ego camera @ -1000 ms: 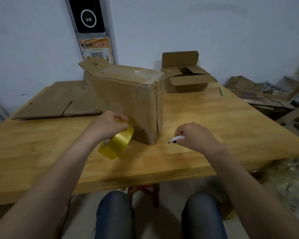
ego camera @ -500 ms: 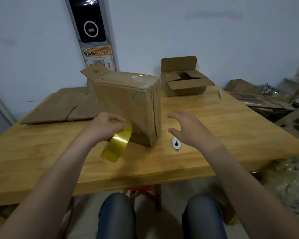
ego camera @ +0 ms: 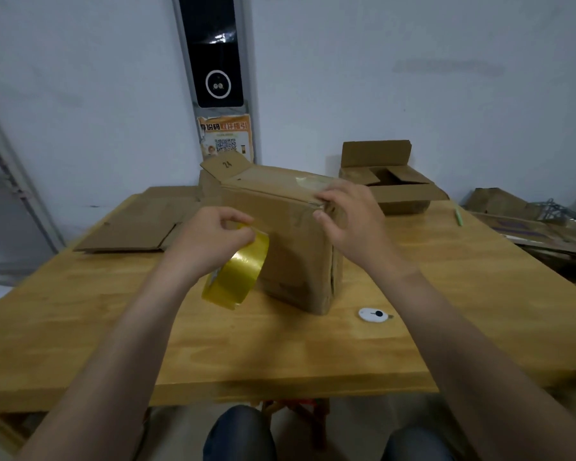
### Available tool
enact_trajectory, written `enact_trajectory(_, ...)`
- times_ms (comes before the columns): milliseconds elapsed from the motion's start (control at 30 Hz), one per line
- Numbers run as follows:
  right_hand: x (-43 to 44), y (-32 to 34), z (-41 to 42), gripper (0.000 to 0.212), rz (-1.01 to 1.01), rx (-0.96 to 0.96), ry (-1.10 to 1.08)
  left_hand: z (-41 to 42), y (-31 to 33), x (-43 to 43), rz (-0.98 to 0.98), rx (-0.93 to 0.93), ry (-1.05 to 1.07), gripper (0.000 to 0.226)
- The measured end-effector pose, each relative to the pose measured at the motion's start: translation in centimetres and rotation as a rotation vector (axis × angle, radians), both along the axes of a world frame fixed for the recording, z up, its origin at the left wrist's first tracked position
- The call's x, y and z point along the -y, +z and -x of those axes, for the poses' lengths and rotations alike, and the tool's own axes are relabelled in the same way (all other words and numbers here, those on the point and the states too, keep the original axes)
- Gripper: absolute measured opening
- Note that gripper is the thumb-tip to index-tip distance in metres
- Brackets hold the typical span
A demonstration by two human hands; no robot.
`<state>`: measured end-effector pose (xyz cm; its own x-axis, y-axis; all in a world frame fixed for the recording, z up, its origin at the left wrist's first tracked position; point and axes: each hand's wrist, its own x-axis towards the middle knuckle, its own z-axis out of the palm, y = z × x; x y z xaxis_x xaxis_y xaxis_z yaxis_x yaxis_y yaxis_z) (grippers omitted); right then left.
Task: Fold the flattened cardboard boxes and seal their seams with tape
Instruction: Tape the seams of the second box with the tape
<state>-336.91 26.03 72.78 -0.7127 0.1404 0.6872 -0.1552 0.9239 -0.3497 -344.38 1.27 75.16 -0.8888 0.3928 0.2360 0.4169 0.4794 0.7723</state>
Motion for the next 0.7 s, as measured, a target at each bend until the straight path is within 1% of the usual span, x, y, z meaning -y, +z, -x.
enact_trajectory(100, 0.6, -0.7, 1.2, 0.019, 0.053, -0.099, -0.041, 0.9, -0.6, 0.3, -0.016, 0.023, -0.002, 0.017)
enact_trajectory(133, 0.9, -0.8, 1.5, 0.020, 0.072, -0.113, -0.071, 1.2, -0.8, 0.4, -0.022, 0.033, 0.000, 0.017)
enact_trajectory(267, 1.7, -0.5, 2.8, 0.033, 0.049, -0.128, -0.190, 2.3, -1.5, 0.4, -0.028, 0.051, -0.003, 0.020)
enact_trajectory(400, 2.2, -1.2, 3.6, 0.045, 0.005, -0.130, -0.238, 3.0, -2.0, 0.3, -0.029, 0.066, -0.009, 0.017)
enact_trajectory(500, 2.3, -1.8, 3.7, 0.055, -0.056, -0.127, -0.283, 3.1, -2.3, 0.2, -0.031, 0.077, -0.014, 0.017)
enact_trajectory(567, 2.5, -2.3, 3.6, 0.065, -0.117, -0.112, -0.326, 3.1, -2.5, 0.2, -0.034, 0.085, -0.015, 0.016)
enact_trajectory(633, 2.7, -2.8, 3.4, 0.075, -0.139, -0.119, -0.323, 2.9, -2.5, 0.2, -0.037, 0.091, -0.023, 0.016)
enact_trajectory(700, 2.8, -3.0, 3.0, 0.079, -0.141, -0.118, -0.308, 2.8, -2.5, 0.3, -0.047, 0.100, -0.029, 0.017)
